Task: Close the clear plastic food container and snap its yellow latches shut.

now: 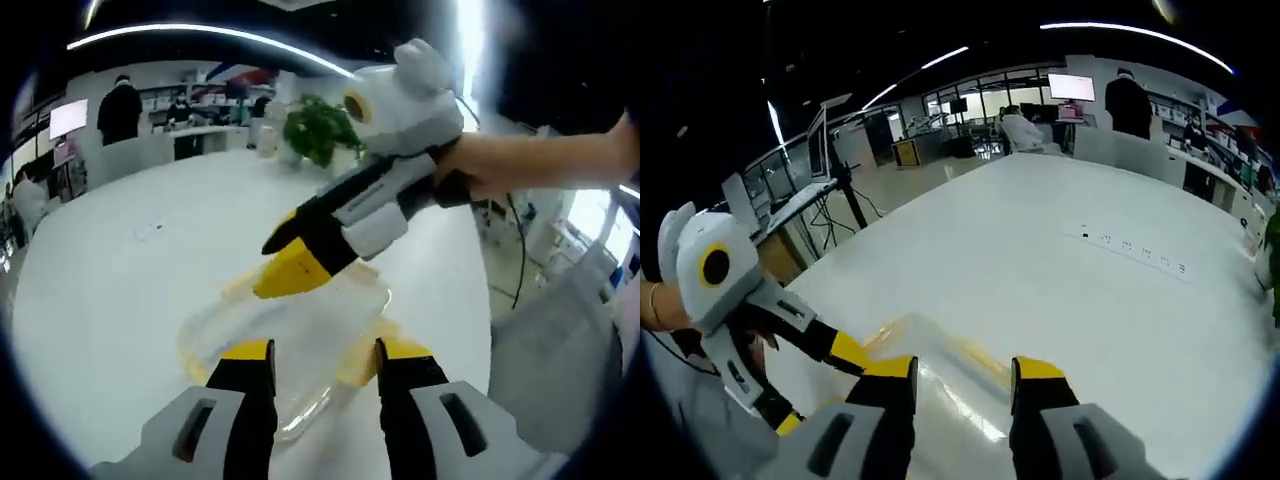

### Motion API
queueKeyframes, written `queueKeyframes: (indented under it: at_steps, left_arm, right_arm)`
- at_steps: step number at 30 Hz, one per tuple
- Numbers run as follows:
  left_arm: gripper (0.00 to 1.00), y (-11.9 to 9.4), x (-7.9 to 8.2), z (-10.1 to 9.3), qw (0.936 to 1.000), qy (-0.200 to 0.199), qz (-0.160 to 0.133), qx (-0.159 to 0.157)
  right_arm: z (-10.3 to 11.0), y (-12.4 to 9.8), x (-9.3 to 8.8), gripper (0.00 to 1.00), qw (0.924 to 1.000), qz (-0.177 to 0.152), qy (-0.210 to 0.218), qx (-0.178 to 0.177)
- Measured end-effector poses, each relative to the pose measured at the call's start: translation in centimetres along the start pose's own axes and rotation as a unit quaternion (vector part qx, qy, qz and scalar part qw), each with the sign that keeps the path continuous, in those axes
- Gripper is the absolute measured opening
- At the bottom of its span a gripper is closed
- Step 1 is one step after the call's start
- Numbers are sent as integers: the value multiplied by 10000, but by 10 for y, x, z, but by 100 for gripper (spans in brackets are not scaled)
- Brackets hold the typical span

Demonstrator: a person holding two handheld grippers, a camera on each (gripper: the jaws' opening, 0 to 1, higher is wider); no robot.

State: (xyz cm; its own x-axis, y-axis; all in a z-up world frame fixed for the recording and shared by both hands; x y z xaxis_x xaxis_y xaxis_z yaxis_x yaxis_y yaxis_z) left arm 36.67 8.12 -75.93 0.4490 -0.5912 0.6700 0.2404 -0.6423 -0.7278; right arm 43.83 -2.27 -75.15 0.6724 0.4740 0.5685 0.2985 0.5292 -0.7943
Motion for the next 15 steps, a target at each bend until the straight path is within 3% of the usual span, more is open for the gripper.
queueKeyframes:
  at_steps: [9,12,15]
  left_arm:
    - [46,3,-2,-7,9968,739,271,157]
    - [52,6,-2,-9,9929,1100,384,258]
    - [51,9,-1,-10,9910,1205,449,359]
  right_arm:
    - [-2,2,8,35,9995,180,-135,242]
    - [-2,5,7,35,9986,352,-286,284]
    - [-2,9,3,38,9969,573,-445,318]
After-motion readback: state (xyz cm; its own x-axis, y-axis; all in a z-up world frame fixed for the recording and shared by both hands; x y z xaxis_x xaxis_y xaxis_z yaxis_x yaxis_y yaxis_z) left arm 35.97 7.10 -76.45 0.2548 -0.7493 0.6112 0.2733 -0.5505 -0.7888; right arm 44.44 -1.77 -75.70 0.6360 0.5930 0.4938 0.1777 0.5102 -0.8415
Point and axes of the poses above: the point that each gripper's makers call its tool centre point, and the gripper's own axes: y roughly forward along the fingers, z roughly to its left, x roughly out of its top, the point moved 7 cm from there along -y, roughly backward along the fingers, and after that the axes turned 15 degrees about z, right-handed, at the moved point
